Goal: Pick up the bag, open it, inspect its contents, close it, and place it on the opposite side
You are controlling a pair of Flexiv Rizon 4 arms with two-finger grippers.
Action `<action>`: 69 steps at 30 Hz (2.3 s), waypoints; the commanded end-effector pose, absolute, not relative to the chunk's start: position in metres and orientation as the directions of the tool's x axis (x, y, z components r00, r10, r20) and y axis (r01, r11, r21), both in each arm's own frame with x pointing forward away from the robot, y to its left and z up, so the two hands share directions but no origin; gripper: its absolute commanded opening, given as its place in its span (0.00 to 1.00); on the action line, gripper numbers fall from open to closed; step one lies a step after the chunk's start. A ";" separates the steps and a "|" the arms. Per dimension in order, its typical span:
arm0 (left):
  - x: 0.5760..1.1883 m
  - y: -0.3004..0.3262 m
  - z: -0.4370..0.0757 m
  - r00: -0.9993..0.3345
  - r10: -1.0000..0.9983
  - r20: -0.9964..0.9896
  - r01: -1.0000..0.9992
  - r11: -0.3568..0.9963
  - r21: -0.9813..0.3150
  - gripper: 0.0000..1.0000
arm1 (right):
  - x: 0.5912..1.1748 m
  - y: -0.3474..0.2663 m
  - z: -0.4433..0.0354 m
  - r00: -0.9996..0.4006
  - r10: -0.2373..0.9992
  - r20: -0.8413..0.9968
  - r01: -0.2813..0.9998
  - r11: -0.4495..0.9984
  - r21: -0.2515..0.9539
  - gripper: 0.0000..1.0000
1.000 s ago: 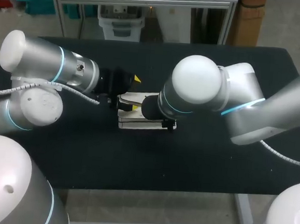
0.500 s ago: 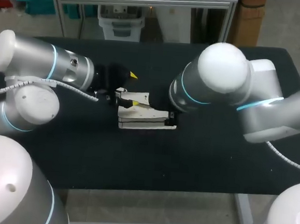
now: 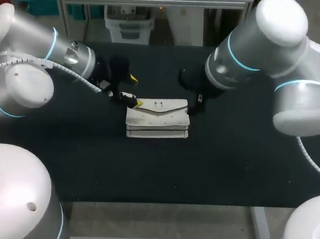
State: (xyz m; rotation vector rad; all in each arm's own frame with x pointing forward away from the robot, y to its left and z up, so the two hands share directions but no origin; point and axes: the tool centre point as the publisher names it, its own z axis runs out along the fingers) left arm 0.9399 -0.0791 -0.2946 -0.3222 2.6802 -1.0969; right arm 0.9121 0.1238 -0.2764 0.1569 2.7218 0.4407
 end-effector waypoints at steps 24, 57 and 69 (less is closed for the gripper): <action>0.954 -0.083 -0.274 -0.658 -0.704 0.268 -0.711 0.462 -0.530 1.00 | 0.914 0.101 -0.254 -0.916 0.392 -0.085 0.348 0.882 0.318 1.00; 0.977 -0.047 -0.298 -0.221 -0.801 0.556 -0.972 0.227 -0.059 1.00 | 0.912 0.050 -0.277 -0.723 0.624 0.296 0.691 0.662 0.291 1.00; 0.977 -0.047 -0.298 -0.221 -0.801 0.556 -0.972 0.227 -0.059 1.00 | 0.909 0.046 -0.276 -0.714 0.652 0.255 0.698 0.640 0.320 1.00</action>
